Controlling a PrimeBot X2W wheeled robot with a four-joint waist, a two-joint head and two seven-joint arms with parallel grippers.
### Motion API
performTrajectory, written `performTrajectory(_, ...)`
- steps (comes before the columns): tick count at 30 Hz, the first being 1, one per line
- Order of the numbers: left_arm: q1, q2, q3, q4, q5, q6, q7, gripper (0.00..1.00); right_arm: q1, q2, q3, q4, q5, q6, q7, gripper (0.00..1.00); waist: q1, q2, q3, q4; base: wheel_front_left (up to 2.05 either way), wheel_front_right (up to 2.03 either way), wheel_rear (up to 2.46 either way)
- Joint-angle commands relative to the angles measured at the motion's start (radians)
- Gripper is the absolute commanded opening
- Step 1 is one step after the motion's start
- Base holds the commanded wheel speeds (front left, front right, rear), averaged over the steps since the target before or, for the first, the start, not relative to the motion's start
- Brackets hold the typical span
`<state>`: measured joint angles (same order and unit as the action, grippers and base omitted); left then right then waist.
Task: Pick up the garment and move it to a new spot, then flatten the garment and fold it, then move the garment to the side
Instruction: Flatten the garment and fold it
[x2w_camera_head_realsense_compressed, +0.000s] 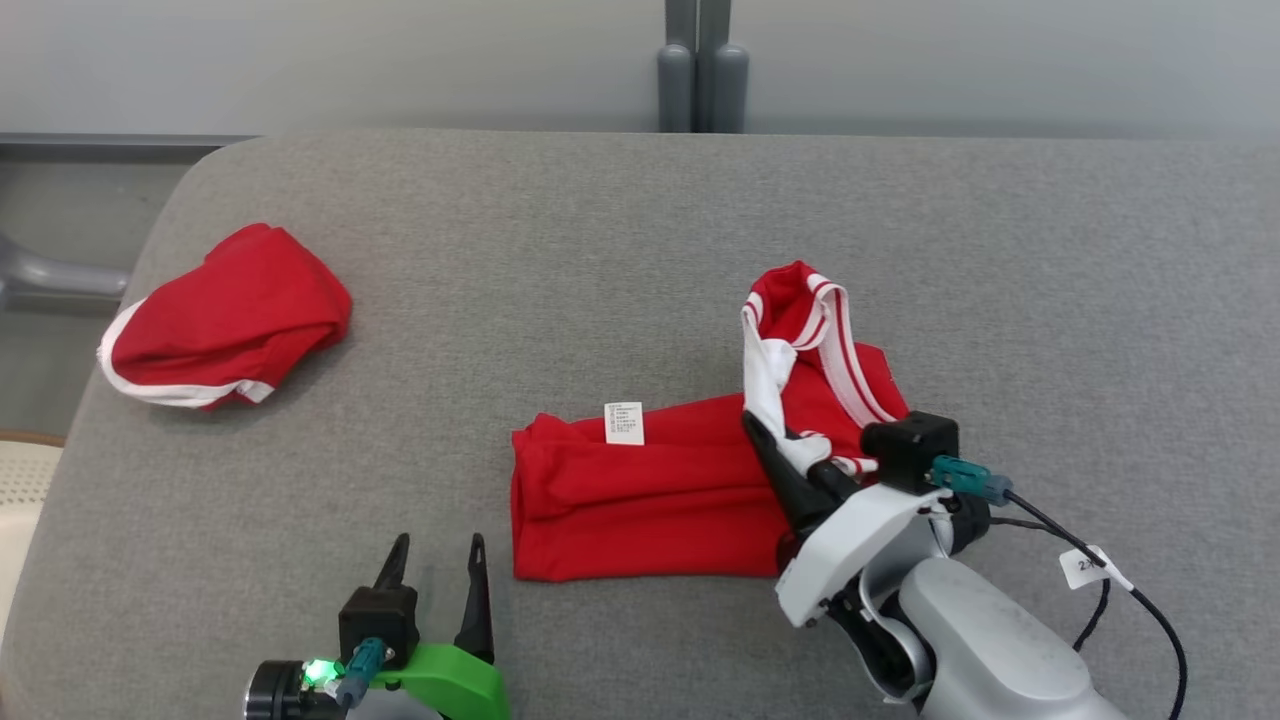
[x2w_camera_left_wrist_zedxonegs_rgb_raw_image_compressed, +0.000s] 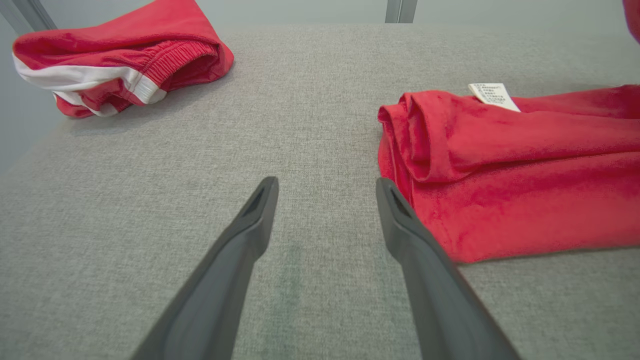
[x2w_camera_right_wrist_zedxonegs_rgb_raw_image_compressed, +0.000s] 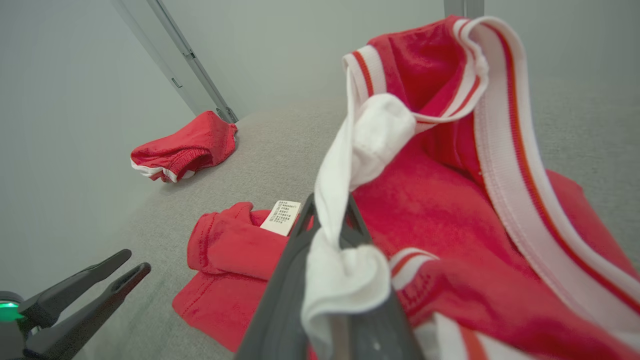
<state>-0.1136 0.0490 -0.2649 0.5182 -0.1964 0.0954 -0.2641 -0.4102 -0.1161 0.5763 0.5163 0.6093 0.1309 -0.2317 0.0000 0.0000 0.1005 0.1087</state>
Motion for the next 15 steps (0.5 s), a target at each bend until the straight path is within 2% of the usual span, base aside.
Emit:
performTrajectory(1,-0.015,0.003,-0.009,0.001,-0.006,-0.003,0.000,1.00,-0.019,0.008,0.024,0.005,0.012,0.000,0.001,0.00,0.0000,0.0000,-0.006,0.053,0.00,0.00,0.00)
performTrajectory(6,-0.022,0.003,-0.050,0.002,-0.024,0.003,0.000,1.00,-0.072,0.029,0.110,0.051,0.036,0.000,0.008,0.00,0.0000,0.0000,0.000,0.124,0.00,0.00,0.00)
performTrajectory(12,-0.031,0.003,-0.082,0.000,-0.035,0.012,0.000,1.00,-0.126,0.050,0.165,0.128,0.066,0.000,-0.008,0.00,0.0000,0.0000,0.012,0.180,0.00,0.00,0.00)
performTrajectory(13,-0.031,0.003,-0.085,-0.001,-0.035,0.014,0.000,1.00,-0.134,0.053,0.172,0.139,0.070,0.000,-0.012,0.33,0.0000,0.0000,0.013,0.184,0.00,0.00,0.00)
performTrajectory(14,-0.032,0.003,-0.086,-0.002,-0.036,0.016,0.000,1.00,-0.139,0.056,0.171,0.145,0.079,0.000,-0.017,0.80,0.0000,0.0000,0.014,0.185,0.00,0.00,0.00)
performTrajectory(15,-0.034,0.003,-0.086,-0.002,-0.037,0.020,0.000,1.00,-0.145,0.057,0.172,0.150,0.084,0.000,-0.021,1.00,0.0000,0.0000,0.015,0.185,0.00,0.00,0.00)
